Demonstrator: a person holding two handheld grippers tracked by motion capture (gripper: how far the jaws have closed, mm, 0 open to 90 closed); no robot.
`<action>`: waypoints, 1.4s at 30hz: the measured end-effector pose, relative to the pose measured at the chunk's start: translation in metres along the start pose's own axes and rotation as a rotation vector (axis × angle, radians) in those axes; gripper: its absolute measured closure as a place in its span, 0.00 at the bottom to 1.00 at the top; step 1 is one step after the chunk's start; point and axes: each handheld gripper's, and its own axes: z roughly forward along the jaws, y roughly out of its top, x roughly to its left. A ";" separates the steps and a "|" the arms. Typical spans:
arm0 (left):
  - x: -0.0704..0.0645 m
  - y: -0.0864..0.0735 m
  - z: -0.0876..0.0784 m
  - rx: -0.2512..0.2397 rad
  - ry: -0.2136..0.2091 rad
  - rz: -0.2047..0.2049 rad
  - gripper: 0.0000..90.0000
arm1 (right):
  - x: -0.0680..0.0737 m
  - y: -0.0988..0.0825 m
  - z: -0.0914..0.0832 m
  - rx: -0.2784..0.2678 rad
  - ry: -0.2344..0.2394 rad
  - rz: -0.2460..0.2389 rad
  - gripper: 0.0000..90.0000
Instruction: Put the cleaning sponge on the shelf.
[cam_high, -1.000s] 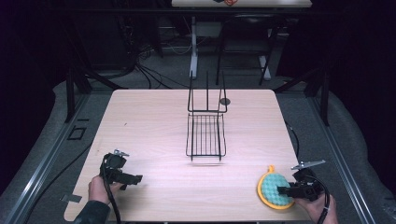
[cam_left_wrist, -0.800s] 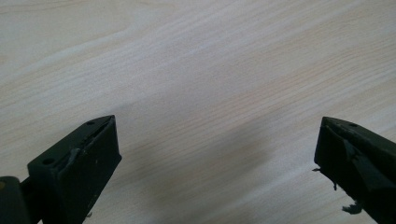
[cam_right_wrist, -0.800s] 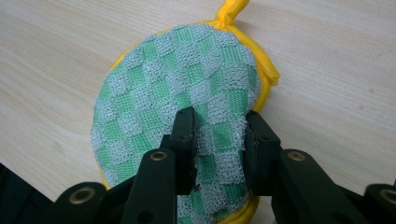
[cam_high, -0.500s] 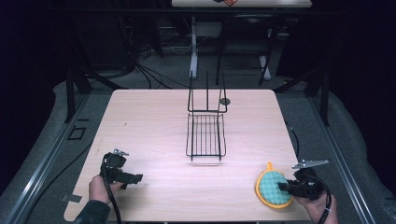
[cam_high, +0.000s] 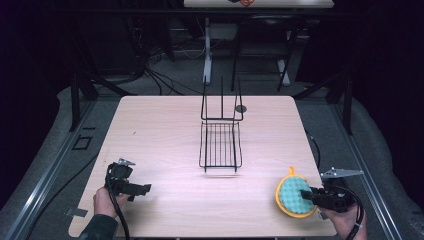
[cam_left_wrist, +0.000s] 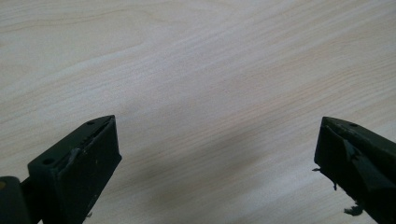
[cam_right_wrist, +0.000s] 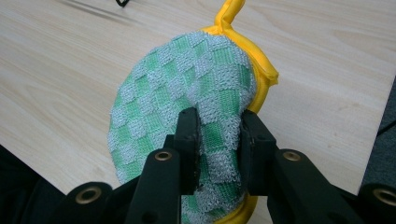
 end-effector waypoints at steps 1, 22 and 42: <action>0.000 0.000 0.000 0.002 0.001 0.003 0.00 | 0.002 0.001 -0.001 0.005 -0.004 0.002 0.80; -0.005 0.000 -0.003 -0.022 0.013 0.032 0.00 | 0.014 0.030 -0.016 -0.080 -0.014 -0.048 0.80; -0.005 -0.002 -0.007 -0.040 0.046 0.042 0.00 | 0.023 0.087 -0.005 -0.148 -0.015 -0.107 0.80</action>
